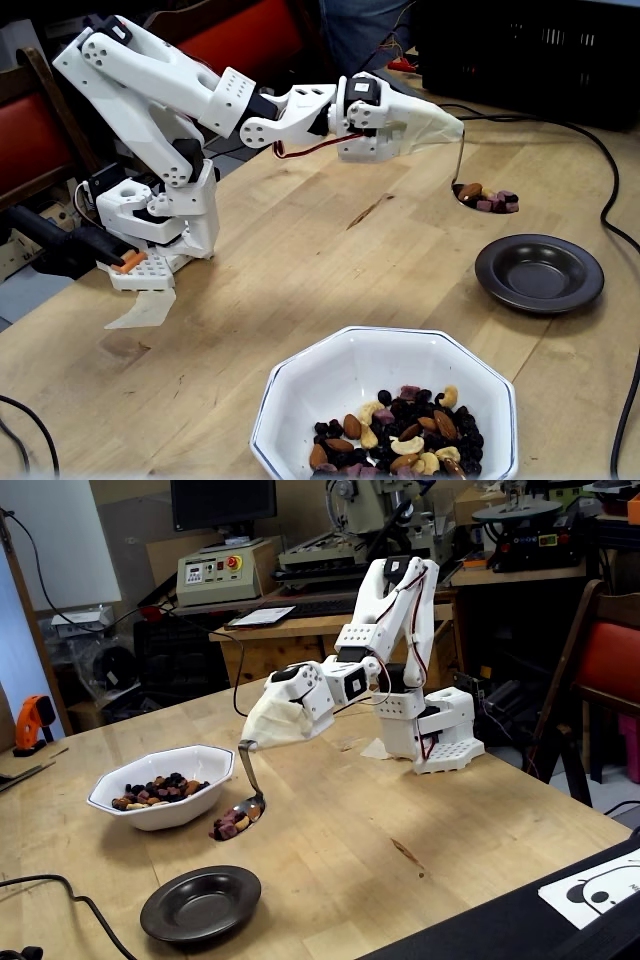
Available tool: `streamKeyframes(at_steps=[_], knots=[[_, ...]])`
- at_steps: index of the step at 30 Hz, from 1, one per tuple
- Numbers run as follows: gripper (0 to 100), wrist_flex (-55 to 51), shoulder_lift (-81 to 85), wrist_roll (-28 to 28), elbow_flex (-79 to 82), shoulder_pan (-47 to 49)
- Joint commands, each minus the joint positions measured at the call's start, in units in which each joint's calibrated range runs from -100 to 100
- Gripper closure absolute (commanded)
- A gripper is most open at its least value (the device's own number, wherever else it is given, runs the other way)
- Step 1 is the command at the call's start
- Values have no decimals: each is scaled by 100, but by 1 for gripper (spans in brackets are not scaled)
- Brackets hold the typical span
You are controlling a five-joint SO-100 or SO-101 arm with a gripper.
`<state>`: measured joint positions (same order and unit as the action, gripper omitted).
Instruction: Use spoon to transfer food from the white bowl to brown plate
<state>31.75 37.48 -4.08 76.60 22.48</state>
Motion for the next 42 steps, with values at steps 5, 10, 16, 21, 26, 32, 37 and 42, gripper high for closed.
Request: streamKeyframes(at_steps=[5, 10, 16, 21, 26, 32, 37, 42], knots=[[97, 469, -278, 142, -182, -33], [97, 564, -501, 420, -182, -33], [97, 714, -715, 454, -271, -33], [97, 730, -1168, 454, -1058, -33], [97, 761, -1938, 474, -1819, -33], [97, 761, -2272, 493, -2200, -33], [97, 761, -2306, 498, -2226, -33], [97, 769, -2315, 567, -2200, -70]])
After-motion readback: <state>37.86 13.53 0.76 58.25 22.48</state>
